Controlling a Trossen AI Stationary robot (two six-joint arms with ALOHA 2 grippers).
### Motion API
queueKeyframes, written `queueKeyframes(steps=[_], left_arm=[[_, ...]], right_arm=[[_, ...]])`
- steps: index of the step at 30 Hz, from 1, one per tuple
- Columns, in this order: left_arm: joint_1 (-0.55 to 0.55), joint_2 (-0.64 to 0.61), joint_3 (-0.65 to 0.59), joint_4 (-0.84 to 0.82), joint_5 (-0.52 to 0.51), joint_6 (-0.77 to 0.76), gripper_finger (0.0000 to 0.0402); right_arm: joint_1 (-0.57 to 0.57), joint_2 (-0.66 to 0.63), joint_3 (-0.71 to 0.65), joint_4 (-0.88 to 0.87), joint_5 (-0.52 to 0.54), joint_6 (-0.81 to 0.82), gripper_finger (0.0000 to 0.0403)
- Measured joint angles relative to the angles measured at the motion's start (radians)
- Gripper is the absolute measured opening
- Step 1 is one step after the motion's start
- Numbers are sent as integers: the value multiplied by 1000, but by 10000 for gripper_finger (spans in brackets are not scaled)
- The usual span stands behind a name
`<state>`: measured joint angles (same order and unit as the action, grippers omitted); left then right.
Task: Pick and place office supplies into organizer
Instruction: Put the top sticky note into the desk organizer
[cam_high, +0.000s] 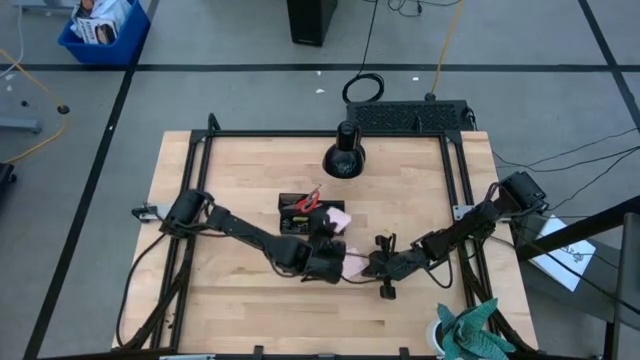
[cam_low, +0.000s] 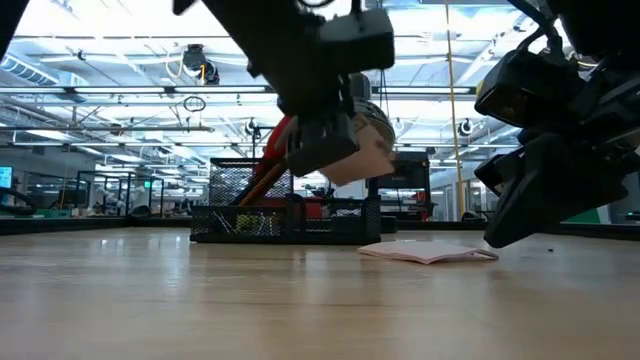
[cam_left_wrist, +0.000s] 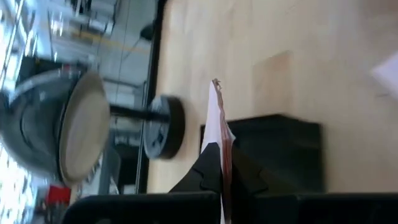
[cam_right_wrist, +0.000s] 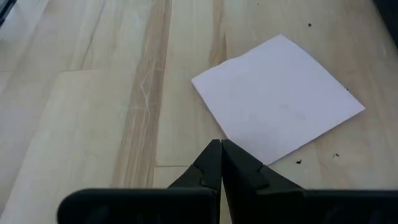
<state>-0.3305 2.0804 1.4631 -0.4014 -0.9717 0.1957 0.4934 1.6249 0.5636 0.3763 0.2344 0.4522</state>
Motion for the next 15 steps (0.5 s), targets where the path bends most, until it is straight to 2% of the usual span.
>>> queueKeyframes(steps=[7, 15], left_arm=[[37, 0, 0, -92, 11, -131, 4], [87, 0, 0, -155, 130, -209, 3]], right_arm=[[0, 0, 0, 0, 0, 0, 4], [0, 0, 0, 0, 0, 0, 4]])
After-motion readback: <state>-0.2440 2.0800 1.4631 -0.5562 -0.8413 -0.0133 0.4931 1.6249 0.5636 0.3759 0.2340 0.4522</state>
